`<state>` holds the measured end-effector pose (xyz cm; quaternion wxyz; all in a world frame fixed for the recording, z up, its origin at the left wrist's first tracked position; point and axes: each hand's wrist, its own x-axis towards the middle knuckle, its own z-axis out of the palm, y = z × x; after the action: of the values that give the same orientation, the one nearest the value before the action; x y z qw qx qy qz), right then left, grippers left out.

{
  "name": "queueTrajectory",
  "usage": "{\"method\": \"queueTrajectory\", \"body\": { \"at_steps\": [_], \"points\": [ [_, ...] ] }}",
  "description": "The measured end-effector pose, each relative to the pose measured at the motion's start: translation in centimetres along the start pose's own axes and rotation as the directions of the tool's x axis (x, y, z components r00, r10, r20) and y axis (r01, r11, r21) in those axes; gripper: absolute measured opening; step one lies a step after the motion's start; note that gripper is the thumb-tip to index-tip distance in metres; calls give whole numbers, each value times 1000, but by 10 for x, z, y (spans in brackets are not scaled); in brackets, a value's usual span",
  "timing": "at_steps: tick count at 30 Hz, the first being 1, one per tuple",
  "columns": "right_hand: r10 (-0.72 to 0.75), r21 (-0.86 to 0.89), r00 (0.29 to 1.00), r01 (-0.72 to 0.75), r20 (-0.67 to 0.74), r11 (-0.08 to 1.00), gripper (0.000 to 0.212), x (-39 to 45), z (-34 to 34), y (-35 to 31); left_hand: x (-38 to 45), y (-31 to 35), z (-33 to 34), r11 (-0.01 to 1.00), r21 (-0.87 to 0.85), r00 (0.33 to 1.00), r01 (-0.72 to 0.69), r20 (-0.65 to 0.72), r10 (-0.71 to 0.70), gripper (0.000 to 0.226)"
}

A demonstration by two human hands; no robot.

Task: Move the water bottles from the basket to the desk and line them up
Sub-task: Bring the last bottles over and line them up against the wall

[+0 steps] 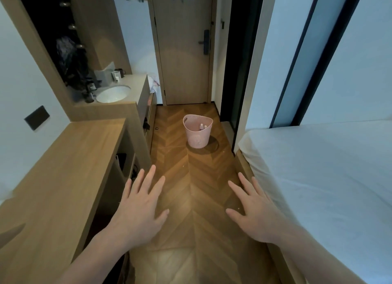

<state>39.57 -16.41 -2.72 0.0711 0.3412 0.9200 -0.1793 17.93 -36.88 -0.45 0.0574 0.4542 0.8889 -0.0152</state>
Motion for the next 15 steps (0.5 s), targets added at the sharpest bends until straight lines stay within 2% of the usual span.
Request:
{"method": "queueTrajectory", "body": {
  "at_steps": [6, 15],
  "points": [
    [-46, -3, 998, 47, 37, 999, 78, 79, -36, 10, 70, 4, -12, 999, -30, 999, 43, 5, -43, 87],
    [-33, -15, 998, 33, 51, 999, 79, 211, -59, 10, 212, -30, 0, 998, -57, 998, 31, -45, -34, 86]
  ]
}}
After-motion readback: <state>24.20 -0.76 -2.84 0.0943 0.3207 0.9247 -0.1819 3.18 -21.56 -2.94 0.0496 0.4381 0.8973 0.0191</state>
